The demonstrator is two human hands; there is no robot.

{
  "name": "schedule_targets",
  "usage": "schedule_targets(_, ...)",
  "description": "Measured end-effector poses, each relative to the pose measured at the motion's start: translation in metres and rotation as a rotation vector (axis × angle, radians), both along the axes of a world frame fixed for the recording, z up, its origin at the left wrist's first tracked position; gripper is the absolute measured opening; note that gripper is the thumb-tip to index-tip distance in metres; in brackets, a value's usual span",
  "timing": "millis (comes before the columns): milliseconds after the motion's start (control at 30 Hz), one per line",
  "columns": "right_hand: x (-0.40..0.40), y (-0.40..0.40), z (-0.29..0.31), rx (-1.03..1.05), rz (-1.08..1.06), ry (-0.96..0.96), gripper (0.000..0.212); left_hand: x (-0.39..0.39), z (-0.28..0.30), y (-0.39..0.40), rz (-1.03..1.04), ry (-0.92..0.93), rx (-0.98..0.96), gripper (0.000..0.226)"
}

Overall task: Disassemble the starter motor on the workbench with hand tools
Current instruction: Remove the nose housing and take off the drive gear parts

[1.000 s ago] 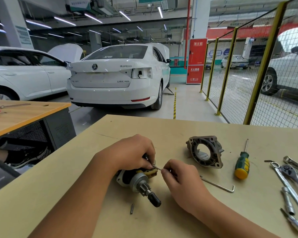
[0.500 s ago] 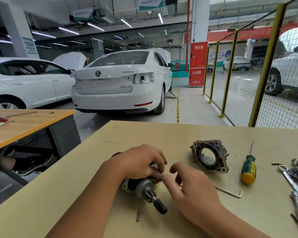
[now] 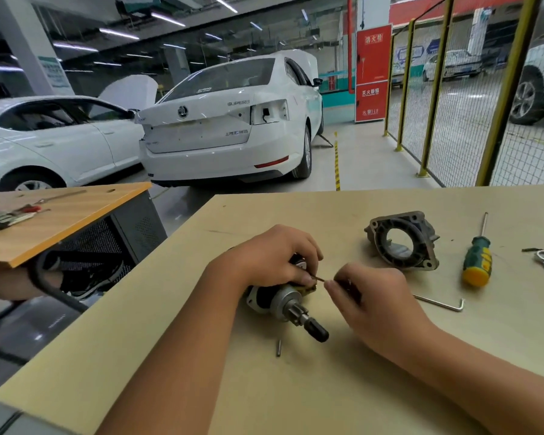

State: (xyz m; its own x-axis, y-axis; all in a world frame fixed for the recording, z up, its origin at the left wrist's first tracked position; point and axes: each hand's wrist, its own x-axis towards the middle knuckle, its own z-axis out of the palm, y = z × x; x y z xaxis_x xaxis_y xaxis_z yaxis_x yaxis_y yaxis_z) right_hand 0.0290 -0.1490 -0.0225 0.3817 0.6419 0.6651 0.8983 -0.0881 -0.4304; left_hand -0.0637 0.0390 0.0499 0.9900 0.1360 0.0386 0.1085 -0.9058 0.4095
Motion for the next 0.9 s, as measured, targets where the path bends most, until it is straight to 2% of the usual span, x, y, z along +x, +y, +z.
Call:
schedule_targets(200, 0.005, 0.0, -0.001, 0.0, 0.007, -0.133, 0.023, -0.001, 0.0, 0.001, -0.028, -0.004, -0.065, 0.014)
schedule_targets(267, 0.0, -0.002, 0.003, 0.029, 0.034, -0.068, 0.025, -0.001, 0.0, 0.001, -0.031, -0.014, -0.058, 0.014)
schedule_targets(367, -0.006, -0.006, 0.01, 0.055, 0.091, 0.175, 0.042, -0.001, -0.001, 0.002, -0.03, -0.025, -0.032, 0.014)
schedule_targets(433, -0.005, -0.007, 0.01, 0.048, 0.122, 0.238, 0.044, -0.001, -0.001, 0.002, -0.03, -0.036, -0.04, 0.014)
schedule_targets(567, 0.0, -0.005, 0.007, -0.02, 0.028, 0.166, 0.041, 0.0, -0.001, 0.002, -0.03, -0.05, -0.063, 0.013)
schedule_targets(700, 0.003, -0.002, 0.004, -0.01, 0.035, 0.045, 0.032, -0.001, 0.0, 0.001, -0.023, -0.052, -0.077, 0.012)
schedule_targets(900, -0.001, -0.002, 0.008, 0.072, 0.056, 0.163, 0.05, 0.0, 0.0, 0.001, -0.01, -0.039, -0.065, 0.012)
